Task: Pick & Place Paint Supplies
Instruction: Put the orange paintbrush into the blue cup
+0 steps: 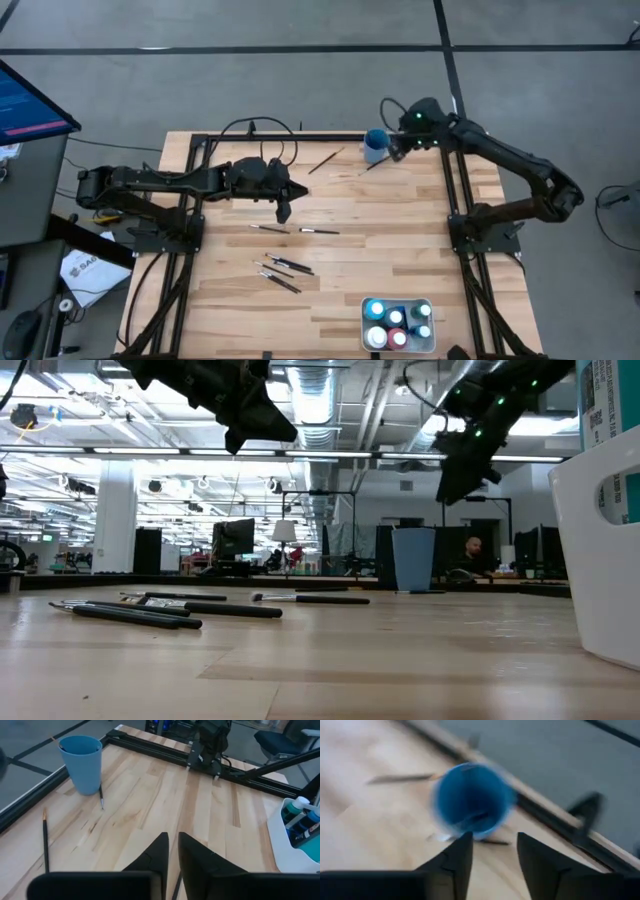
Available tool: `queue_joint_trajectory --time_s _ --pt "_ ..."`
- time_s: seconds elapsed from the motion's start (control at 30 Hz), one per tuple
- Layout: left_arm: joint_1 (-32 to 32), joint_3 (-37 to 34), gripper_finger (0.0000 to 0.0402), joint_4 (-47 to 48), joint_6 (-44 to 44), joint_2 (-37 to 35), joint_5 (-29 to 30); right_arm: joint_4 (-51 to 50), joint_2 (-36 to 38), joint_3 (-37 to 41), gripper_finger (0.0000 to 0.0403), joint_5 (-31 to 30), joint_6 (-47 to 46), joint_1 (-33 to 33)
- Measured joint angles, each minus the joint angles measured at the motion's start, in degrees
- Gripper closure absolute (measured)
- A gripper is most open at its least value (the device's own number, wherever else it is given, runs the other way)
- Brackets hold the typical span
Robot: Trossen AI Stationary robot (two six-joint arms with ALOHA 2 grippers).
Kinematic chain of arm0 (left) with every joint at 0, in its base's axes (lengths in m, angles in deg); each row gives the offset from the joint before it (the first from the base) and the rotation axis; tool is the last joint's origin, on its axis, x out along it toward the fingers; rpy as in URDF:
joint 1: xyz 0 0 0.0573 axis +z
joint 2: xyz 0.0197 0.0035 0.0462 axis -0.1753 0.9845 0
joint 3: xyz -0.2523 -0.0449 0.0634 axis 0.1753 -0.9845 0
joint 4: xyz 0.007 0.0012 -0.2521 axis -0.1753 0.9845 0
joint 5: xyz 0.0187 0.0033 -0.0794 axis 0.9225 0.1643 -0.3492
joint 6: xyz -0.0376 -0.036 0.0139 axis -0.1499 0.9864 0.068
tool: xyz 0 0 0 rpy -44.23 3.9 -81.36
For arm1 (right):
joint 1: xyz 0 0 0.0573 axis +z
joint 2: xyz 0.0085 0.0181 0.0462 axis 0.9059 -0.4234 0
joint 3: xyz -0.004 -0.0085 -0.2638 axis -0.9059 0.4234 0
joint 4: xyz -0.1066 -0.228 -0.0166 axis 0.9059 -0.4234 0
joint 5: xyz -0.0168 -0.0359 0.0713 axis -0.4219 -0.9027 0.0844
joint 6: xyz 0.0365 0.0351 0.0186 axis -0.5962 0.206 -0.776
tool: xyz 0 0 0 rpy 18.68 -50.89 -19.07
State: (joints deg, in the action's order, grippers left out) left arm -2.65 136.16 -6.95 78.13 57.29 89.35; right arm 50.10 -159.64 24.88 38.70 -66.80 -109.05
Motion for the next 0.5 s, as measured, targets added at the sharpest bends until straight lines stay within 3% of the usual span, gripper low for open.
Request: queue_joint_trajectory --time_s 0.1,0.17,0.33,0.5 --pt "-0.18 0.0 0.0351 -0.29 -1.41 0.22 -0.02 -3.41 1.7 0.0 0.0224 3.14 7.14 0.86" --pt "-0.24 0.11 0.0337 -2.87 -3.52 2.08 0.71 -3.85 2.22 0.0 0.0216 3.17 7.14 2.71" --pt "0.51 0.23 0.03 -15.32 -3.9 11.67 1.11 -3.85 7.54 0.0 0.0218 3.78 1.86 6.08" --pt "2.18 5.63 0.0278 -16.17 -0.98 23.63 3.12 -5.07 14.68 0.0 0.0232 3.57 -6.46 9.96"
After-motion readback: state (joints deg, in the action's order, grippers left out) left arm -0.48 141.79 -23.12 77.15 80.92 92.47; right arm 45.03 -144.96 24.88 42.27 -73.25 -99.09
